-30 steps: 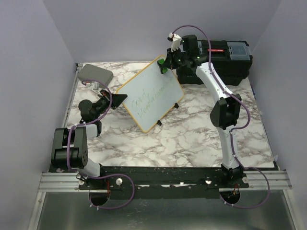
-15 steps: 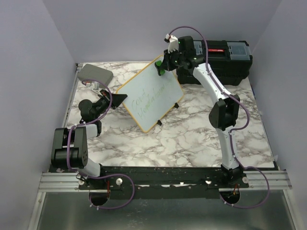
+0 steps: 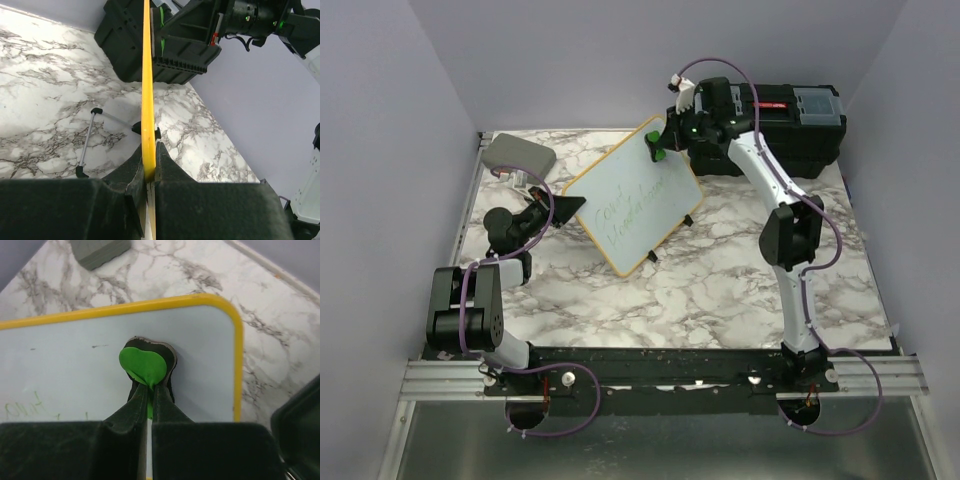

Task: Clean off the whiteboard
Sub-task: Erase the whiteboard at the whiteboard stand.

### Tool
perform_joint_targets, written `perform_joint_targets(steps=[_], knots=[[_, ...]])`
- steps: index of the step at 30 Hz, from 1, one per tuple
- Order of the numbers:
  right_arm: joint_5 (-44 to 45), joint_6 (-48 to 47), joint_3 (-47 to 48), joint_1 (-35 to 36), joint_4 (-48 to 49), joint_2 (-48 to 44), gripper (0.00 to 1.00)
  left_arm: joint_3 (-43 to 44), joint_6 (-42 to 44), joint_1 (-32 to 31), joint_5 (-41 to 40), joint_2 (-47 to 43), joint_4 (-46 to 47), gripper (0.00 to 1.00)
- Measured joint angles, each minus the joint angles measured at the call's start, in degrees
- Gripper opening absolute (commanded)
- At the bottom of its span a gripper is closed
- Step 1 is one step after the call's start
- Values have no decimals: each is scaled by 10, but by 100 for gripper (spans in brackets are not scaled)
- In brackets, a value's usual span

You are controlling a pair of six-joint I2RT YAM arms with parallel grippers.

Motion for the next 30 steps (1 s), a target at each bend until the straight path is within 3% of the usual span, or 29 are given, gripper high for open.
perform_joint_targets(steps=[9,18,24,30], knots=[[-76,-12,-57,22,3,-27,1,0,0,0,0,0,0,0],[-79,-16,-200,37,50,-130,1,0,1,-2,0,0,2,0],[-55,-38,-310,59,100,-217,1,0,1,-2,0,0,1,0],[10,-76,-419,128,157,-290,1,0,1,-2,0,0,2,0]])
